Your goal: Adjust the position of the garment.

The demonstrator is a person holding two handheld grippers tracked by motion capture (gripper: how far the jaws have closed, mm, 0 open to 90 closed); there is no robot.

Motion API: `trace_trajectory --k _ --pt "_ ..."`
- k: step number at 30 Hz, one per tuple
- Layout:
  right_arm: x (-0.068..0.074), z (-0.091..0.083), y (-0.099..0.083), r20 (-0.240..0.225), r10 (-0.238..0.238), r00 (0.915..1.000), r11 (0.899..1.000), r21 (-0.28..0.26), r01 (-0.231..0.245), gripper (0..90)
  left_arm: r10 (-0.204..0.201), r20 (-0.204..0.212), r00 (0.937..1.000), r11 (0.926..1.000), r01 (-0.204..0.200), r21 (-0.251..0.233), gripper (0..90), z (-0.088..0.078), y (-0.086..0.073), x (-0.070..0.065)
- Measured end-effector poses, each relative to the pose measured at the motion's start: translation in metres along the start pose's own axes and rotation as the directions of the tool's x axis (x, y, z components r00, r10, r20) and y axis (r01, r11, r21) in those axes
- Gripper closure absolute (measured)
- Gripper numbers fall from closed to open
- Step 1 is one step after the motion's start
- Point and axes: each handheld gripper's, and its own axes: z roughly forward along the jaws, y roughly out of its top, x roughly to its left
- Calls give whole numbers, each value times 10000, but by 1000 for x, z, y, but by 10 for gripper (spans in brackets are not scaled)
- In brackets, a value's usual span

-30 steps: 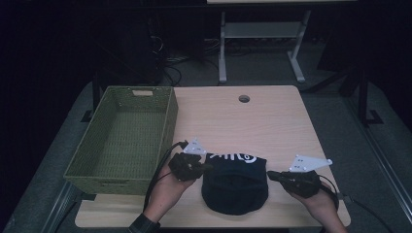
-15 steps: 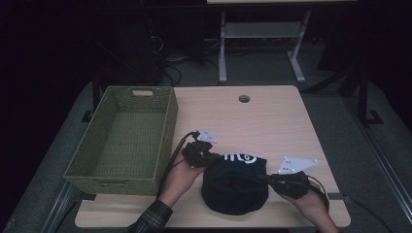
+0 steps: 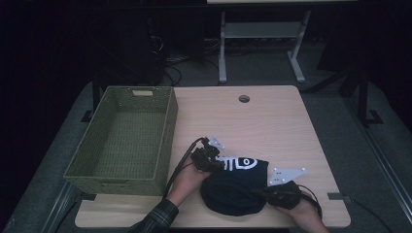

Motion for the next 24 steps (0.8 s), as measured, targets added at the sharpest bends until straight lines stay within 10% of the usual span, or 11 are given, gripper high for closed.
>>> trace_trajectory --k 16,24 --pt "16 18 6 -473 -478 9977 9986 203 488 898 315 245 9992 9995 -316 60 900 14 17 6" --pt "15 -3 10 -200 -442 9988 9962 -764 425 897 302 499 9983 9968 -263 -761 899 -17 14 -8"
